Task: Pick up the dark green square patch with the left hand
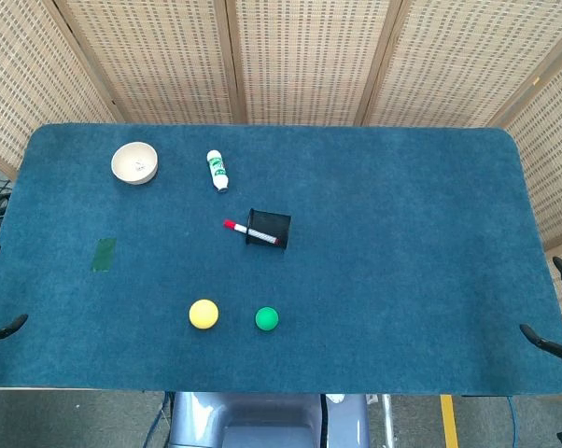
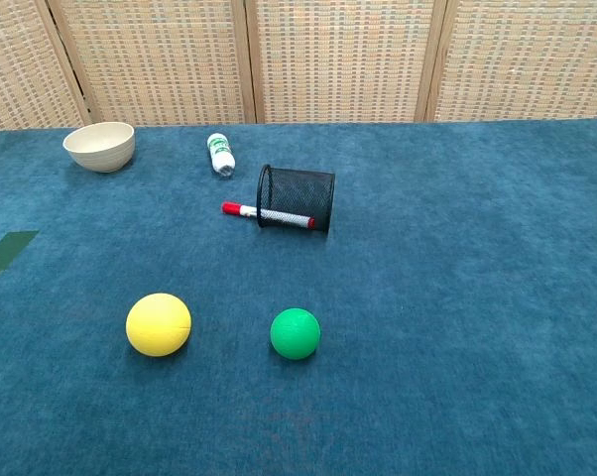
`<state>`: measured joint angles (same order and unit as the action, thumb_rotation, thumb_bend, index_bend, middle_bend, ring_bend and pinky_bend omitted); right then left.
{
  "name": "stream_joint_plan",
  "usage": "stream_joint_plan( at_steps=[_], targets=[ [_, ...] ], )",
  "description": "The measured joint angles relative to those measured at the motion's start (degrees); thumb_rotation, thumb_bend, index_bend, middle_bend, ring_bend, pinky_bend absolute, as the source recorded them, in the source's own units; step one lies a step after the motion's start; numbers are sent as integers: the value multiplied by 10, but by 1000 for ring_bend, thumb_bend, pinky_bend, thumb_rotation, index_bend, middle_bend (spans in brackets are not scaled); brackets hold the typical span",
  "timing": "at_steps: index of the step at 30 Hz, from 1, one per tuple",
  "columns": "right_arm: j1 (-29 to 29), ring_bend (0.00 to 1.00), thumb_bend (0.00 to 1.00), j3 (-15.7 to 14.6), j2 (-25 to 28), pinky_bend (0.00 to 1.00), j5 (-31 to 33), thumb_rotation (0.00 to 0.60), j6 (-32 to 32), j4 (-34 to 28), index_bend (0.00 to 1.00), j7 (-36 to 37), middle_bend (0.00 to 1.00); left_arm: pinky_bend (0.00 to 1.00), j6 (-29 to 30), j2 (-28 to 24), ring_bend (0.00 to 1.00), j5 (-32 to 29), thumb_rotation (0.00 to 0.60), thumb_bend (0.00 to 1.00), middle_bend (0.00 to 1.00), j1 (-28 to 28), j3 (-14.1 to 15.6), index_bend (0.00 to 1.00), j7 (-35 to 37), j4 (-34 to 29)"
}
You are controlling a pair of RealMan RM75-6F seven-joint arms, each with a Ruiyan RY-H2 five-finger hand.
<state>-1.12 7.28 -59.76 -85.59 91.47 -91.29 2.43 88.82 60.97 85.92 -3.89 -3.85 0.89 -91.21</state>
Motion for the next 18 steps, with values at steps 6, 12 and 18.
stream_joint_plan(
  at_steps=[6,12,18],
  targets=[
    [-3,0,0,0,-3,0,4,600,-6,2,0,0,0,0,-4,0,0,0,600,0,0,-1,1,0,1,0],
    [-5,0,0,1,-5,0,9,600,-12,1,0,-1,0,0,-37,6,0,-4,600,0,0,-19,-1,0,6,14],
    [-13,0,0,5,-7,0,23,600,-30,5,0,-1,0,0,-120,27,0,-21,600,13,0,-64,-11,149,36,46]
  ],
)
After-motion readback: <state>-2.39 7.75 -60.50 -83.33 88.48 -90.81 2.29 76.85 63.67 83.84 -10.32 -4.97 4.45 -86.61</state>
